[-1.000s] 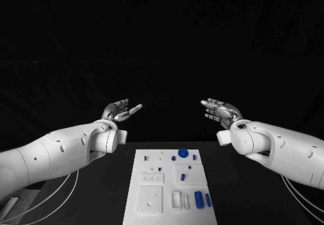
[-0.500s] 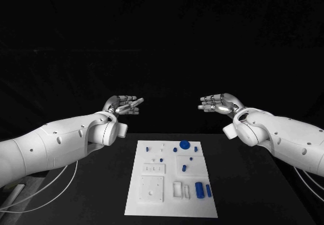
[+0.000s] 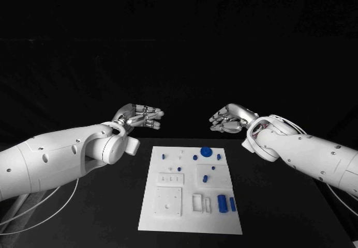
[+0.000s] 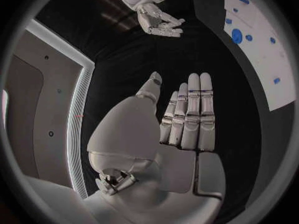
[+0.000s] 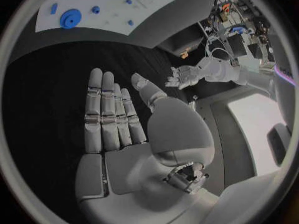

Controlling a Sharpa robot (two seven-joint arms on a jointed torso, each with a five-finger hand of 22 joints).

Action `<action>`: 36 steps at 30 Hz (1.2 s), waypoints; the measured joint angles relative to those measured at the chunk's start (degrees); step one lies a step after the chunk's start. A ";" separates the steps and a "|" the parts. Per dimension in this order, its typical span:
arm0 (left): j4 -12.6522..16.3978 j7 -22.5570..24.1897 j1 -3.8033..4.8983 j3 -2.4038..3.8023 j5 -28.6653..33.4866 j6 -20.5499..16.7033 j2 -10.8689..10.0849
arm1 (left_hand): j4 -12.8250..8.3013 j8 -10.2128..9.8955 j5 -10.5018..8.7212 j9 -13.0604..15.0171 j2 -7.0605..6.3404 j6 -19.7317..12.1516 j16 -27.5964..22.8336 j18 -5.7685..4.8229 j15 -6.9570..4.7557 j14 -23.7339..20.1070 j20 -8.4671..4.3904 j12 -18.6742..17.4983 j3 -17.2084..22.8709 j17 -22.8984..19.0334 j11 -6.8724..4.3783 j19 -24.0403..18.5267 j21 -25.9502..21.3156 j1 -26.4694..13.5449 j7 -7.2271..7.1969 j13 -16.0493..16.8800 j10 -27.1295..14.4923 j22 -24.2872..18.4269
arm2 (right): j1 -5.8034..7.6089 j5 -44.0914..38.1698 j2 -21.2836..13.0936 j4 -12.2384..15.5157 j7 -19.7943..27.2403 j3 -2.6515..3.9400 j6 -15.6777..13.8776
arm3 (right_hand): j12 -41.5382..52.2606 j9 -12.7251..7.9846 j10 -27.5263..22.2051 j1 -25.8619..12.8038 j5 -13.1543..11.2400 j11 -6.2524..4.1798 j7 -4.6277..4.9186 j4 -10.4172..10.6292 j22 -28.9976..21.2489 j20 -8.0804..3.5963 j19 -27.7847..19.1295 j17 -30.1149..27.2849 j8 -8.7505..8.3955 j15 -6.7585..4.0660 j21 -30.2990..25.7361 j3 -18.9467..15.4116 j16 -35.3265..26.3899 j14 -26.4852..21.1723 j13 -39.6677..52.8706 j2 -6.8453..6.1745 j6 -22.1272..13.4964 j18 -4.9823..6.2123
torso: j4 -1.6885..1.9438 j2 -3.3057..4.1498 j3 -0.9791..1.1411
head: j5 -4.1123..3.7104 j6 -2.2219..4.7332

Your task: Assemble the parts on the task board

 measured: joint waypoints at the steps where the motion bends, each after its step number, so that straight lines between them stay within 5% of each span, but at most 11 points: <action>1: 0.49 -0.01 0.06 0.08 -0.17 0.49 -0.25 | -0.20 0.00 0.00 0.00 0.12 0.00 0.35 -0.01 0.00 0.00 -0.01 0.00 0.08 0.17 0.00 -0.01 0.51 0.12 0.00 0.00 0.00 0.33 | -0.16 -1.71 0.30 -0.18 -0.67 0.01 0.03 | 0.00 -0.06 0.42 -0.24 -0.26 -0.19 -0.16 -0.04 0.76 -0.51 1.09 1.39 0.00 -0.42 1.12 0.54 1.62 0.82 0.00 -0.24 0.27 -0.03 | 0.13 0.27 -0.01 | -0.09 -0.03; 3: 1.30 -0.02 0.21 0.26 -0.57 1.46 -0.68 | -0.62 0.00 0.00 0.00 0.12 0.00 1.01 -0.03 -0.22 -0.22 -0.12 0.00 -0.34 0.48 0.00 -0.96 1.85 0.12 0.00 0.00 0.00 1.26 | -0.75 -5.30 0.98 -0.57 -2.24 0.03 0.05 | 0.00 -0.09 1.21 -0.76 -0.84 -0.59 -0.29 -0.07 2.51 -1.49 3.19 4.57 0.00 -1.18 3.59 1.79 5.43 2.32 0.00 -0.76 0.88 -0.35 | 0.44 0.89 -0.03 | -0.22 -0.12; 5: 1.83 -0.03 0.34 0.39 -0.88 2.17 -0.93 | -0.92 0.00 0.00 0.00 0.39 0.00 1.36 -0.04 -0.22 -0.22 -0.07 0.00 -0.64 0.62 0.00 -1.82 2.90 -0.14 0.00 0.00 0.00 1.90 | -1.43 -8.01 1.51 -0.84 -3.55 0.03 0.00 | 0.29 -0.19 2.40 -2.35 -2.04 -1.19 -0.49 -0.05 9.16 -3.58 7.40 14.99 0.00 -2.51 11.88 6.56 18.41 3.61 0.12 -2.35 2.39 -1.02 | 0.71 1.39 -0.07 | -0.35 -0.18; 10: 2.58 -0.03 0.49 0.52 -1.60 3.59 -1.03 | -1.00 0.00 0.00 -0.01 0.61 0.32 1.40 -0.01 -0.42 -0.43 0.01 0.00 -0.72 0.57 -0.50 -2.53 3.85 -0.37 -0.32 -0.01 0.53 2.49 | -2.98 -15.05 2.88 -1.18 -6.81 0.00 -0.72 | 0.29 -0.18 2.29 -2.33 -3.73 -1.08 -0.67 0.48 18.24 -3.64 5.50 21.72 0.00 -2.60 20.73 11.52 27.60 3.57 0.12 -4.76 2.69 -1.30 | 1.59 2.99 -0.21 | -0.80 0.44; 13: 2.90 -0.03 0.49 0.52 -1.89 4.17 -1.05 | -0.99 0.00 0.00 -0.01 0.65 0.54 0.46 -0.01 -0.42 -0.43 0.01 0.00 -0.72 0.14 -0.51 -2.70 4.09 -0.41 -0.54 -0.01 0.72 2.55 | -3.82 -18.57 3.81 -1.44 -8.13 0.00 -1.32 | 0.29 -0.18 2.30 -2.10 -4.43 -1.08 -0.71 1.55 22.94 -3.51 3.00 22.21 0.00 -2.61 23.68 13.47 29.52 3.55 0.11 -6.17 2.73 -1.30 | 2.04 3.79 -0.31 | -1.06 0.75; 23: 3.64 -0.17 0.51 0.88 -2.52 5.32 -0.95 | -1.25 0.00 0.00 -0.01 0.65 0.97 -1.36 0.00 -0.66 0.55 0.02 0.00 -0.55 -0.15 -0.57 -2.70 4.71 -0.41 -0.37 -0.01 1.81 2.55 | -5.79 -25.52 6.53 -4.42 -10.64 -0.12 -2.81 | 0.28 -0.18 1.25 -1.48 -5.31 -0.66 -0.71 2.16 27.44 -3.54 2.82 21.71 0.00 -2.61 24.04 14.54 31.06 3.54 0.11 -6.79 2.73 -0.79 | 3.08 5.72 -0.71 | -1.70 1.46; 36: 4.11 -0.37 0.58 1.42 -3.02 5.67 -1.05 | -1.65 0.00 0.00 -0.02 0.65 0.97 -1.45 0.00 -0.71 0.91 0.02 0.00 -0.68 0.07 -0.10 -2.70 5.34 -0.41 -0.36 -0.02 -0.34 2.54 | -6.38 -29.80 8.68 -6.40 -13.31 -0.19 -4.06 | 0.28 -0.25 -0.50 -1.11 -7.11 -0.19 -0.63 1.44 31.05 -3.02 3.36 21.09 0.00 -2.22 22.95 15.56 32.36 3.10 0.10 -7.91 2.19 -0.39 | 4.21 7.36 -1.07 | -2.37 2.10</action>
